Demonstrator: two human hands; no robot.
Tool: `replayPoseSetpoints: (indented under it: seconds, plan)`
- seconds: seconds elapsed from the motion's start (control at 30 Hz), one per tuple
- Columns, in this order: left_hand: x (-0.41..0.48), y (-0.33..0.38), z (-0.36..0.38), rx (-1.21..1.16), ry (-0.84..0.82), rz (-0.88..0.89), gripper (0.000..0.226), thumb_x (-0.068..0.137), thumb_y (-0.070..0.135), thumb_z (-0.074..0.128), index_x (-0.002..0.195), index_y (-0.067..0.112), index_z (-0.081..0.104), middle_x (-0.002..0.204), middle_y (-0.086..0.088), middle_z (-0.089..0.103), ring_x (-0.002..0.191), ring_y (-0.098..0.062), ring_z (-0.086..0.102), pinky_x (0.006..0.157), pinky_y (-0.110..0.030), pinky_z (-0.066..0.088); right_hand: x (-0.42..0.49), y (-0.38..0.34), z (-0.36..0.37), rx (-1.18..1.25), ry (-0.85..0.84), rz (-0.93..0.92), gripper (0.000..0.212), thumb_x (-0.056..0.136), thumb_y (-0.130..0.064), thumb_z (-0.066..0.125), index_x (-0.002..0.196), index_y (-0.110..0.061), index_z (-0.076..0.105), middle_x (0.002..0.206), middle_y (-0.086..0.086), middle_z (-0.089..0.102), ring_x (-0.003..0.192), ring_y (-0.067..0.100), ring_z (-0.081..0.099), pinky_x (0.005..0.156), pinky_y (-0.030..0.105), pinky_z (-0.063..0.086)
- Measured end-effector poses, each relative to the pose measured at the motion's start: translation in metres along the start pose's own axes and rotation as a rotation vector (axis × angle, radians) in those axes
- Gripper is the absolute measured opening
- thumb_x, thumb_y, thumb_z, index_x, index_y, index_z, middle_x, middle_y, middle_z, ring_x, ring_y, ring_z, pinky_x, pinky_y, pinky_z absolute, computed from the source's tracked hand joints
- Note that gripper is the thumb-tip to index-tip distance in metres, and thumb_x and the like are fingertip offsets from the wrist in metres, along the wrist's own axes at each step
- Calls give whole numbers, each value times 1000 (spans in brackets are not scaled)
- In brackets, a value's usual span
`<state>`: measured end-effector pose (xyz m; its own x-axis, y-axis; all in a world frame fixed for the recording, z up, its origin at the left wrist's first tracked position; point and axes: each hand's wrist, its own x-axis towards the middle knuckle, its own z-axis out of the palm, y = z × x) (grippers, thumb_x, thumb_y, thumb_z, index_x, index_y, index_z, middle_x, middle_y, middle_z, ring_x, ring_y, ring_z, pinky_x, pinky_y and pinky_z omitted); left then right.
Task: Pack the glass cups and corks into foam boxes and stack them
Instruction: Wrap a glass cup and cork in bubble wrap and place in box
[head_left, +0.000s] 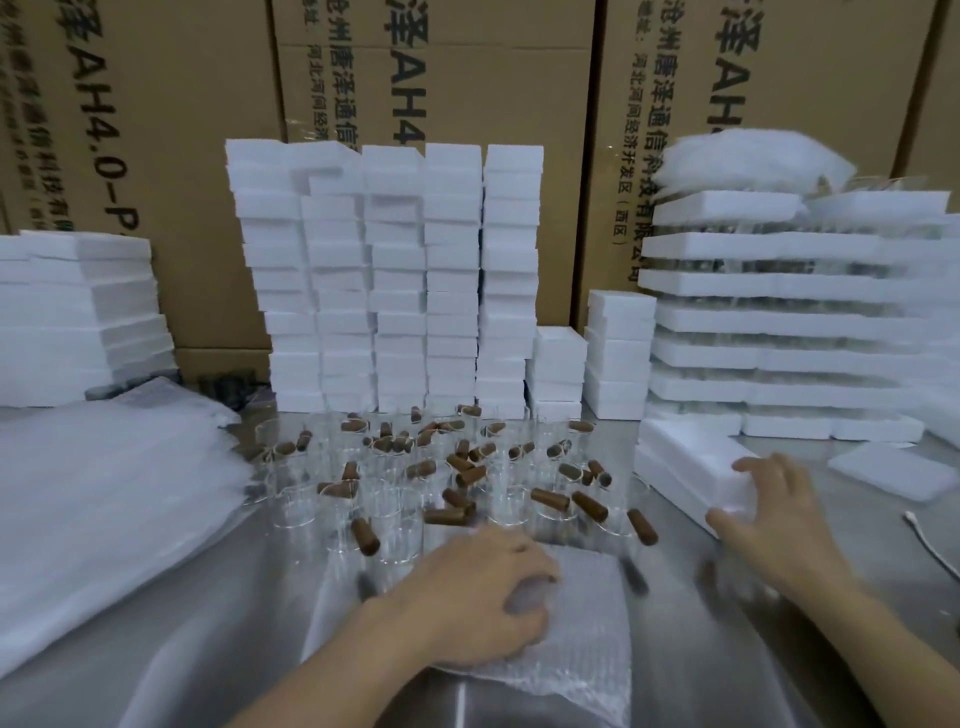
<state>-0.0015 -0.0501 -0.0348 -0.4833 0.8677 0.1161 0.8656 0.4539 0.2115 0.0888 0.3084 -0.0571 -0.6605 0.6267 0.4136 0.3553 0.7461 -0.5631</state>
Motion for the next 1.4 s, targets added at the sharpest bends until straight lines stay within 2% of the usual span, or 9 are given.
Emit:
replayPoseSetpoints:
  seconds: [0.13, 0.3, 0.43, 0.53, 0.7, 0.83, 1.03, 1.27, 1.4]
  plan:
    - [-1, 6, 0, 55, -33, -36, 61, 102, 70, 47, 156, 43, 46, 160, 15, 42, 145, -10, 37, 122, -46, 32, -2, -10, -3, -97, 100, -40, 73, 83, -24, 81, 147, -20, 46, 169, 14, 20, 155, 39, 19, 125, 58, 20]
    - [-1, 18, 11, 92, -77, -133, 67, 105, 74, 32, 165, 43, 31, 170, 4, 31, 156, -20, 26, 130, -54, 19, -17, -45, -2, -3, 195, -292, 51, 84, -16, 79, 131, -20, 61, 154, 10, 44, 145, 36, 33, 118, 59, 33]
    - [1, 21, 19, 75, -73, -166, 74, 102, 79, 25, 167, 43, 22, 175, 4, 21, 161, -21, 15, 130, -55, 9, -33, -75, 9, -3, 72, -386, 17, 93, -44, 67, 107, -33, 65, 101, -17, 62, 102, 17, 61, 79, 35, 46]
    - [2, 20, 21, 59, -50, -161, 73, 102, 78, 26, 166, 42, 25, 174, 3, 25, 160, -21, 18, 129, -54, 12, -40, -83, 17, -236, -42, -275, 32, 95, -68, 50, 102, -37, 45, 75, -15, 63, 71, 9, 60, 57, 31, 41]
    - [2, 18, 22, 52, -41, -148, 70, 102, 78, 27, 163, 44, 31, 170, 5, 31, 158, -19, 23, 129, -56, 18, -38, -75, 18, -212, -148, -88, 46, 96, -70, 52, 79, -27, 58, 71, -8, 67, 69, 14, 63, 64, 33, 51]
    - [3, 17, 21, 43, -24, -143, 69, 101, 80, 26, 160, 45, 36, 167, 6, 35, 155, -18, 29, 128, -56, 22, -32, -66, 18, -44, -231, -8, 48, 100, -49, 58, 70, -13, 67, 62, -1, 71, 69, 21, 69, 72, 36, 59]
    - [1, 17, 16, 3, 118, -145, 62, 104, 73, 36, 156, 43, 45, 155, 15, 49, 144, -12, 41, 124, -49, 31, -27, -65, 15, 88, -70, 65, 49, 101, -45, 54, 70, -9, 67, 60, -3, 70, 64, 25, 67, 66, 38, 54]
    - [1, 22, 6, -143, 495, -128, 66, 100, 70, 53, 159, 54, 26, 136, 28, 58, 121, 3, 56, 107, -39, 52, -41, -88, 5, 294, 29, -342, 33, 104, -50, 53, 80, -29, 64, 70, -11, 66, 64, 14, 62, 63, 41, 50]
    - [3, 23, 5, -199, 669, -107, 87, 92, 72, 66, 158, 65, 10, 109, 28, 57, 93, 5, 61, 79, -22, 57, -59, -107, 2, 309, 1, -590, 27, 105, -52, 48, 106, -34, 68, 86, -27, 66, 76, 6, 65, 62, 20, 46]
